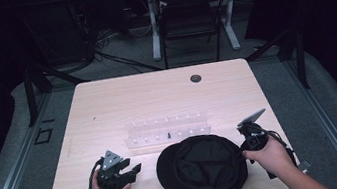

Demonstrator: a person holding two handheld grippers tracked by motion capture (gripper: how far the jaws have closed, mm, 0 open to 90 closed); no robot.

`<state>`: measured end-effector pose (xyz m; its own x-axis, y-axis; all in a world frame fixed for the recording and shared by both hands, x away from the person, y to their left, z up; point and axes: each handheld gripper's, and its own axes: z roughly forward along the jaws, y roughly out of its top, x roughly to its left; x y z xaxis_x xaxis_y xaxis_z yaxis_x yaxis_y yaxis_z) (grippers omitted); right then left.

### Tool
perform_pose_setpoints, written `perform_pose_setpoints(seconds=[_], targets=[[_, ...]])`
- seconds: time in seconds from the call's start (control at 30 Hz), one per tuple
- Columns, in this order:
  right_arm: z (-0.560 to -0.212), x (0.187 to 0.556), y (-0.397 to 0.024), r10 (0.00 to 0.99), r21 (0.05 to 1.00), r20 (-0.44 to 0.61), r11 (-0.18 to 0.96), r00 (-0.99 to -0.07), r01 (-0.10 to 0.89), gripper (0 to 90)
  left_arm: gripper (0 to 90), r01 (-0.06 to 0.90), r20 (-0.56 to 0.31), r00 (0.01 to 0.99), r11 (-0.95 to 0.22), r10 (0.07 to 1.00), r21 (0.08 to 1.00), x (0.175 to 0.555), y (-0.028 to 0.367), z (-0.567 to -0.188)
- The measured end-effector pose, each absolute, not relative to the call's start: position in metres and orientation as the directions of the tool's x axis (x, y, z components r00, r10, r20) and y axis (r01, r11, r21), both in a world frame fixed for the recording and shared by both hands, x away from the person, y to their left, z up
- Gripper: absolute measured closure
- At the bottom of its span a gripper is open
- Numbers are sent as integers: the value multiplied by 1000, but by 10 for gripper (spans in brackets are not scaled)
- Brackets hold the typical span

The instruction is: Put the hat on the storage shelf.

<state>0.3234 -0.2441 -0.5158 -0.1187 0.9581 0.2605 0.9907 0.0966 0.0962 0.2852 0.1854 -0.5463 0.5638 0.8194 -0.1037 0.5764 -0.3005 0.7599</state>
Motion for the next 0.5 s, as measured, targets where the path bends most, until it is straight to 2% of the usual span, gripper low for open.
perform_pose_setpoints(seconds=[0.13,0.17,0.5], targets=[[-510,324,-242,958,102,269,79,-104,992,875,504,577,-103,567,-304,817,758,286,187,-546],[-507,325,-243,960,78,250,109,-126,991,876,504,577,-104,566,-303,818,758,286,187,-546],[-483,326,-232,968,80,216,116,-130,990,876,506,577,-107,559,-293,822,762,286,187,-547]])
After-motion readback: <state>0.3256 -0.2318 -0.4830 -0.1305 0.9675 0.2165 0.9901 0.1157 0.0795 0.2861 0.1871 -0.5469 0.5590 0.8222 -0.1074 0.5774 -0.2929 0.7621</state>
